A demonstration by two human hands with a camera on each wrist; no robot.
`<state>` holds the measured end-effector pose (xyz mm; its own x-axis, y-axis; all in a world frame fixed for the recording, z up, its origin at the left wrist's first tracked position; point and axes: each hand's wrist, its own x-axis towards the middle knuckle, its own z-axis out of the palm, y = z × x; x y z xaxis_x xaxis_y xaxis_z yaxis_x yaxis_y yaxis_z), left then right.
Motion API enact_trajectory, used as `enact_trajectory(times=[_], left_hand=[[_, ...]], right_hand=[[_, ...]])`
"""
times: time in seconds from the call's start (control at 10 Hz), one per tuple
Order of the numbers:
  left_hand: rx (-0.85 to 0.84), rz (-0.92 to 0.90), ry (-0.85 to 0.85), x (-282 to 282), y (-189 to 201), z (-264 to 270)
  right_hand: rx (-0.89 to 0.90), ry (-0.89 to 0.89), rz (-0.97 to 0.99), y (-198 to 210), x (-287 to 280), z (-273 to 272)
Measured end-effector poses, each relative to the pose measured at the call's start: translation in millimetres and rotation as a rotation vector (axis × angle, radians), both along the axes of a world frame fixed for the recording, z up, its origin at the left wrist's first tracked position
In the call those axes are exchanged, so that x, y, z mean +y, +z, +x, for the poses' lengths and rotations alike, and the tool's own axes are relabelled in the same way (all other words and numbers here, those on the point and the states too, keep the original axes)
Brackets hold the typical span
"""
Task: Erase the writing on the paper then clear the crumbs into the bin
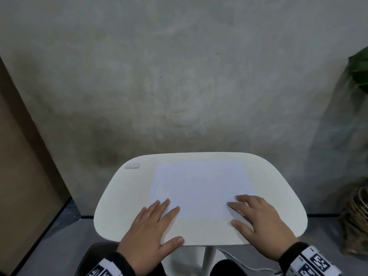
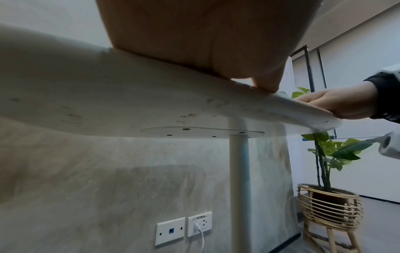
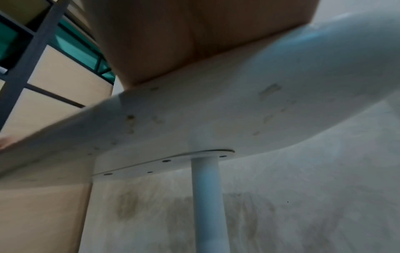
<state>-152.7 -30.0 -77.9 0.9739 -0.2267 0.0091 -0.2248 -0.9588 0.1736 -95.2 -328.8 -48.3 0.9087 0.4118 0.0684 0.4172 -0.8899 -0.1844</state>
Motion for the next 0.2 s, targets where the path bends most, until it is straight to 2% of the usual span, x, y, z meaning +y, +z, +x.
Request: enact_trajectory(times=[0.1,0.2], left_hand=[[0.004,0.023,0.024,3,-9,3],[-0.178,-0.004,-0.02,-3,-20,14]], right_hand=[[-0.04,-0.018,0.013,-8,-3,4],[-0.129,-0.005,0.084,-14,1,9]])
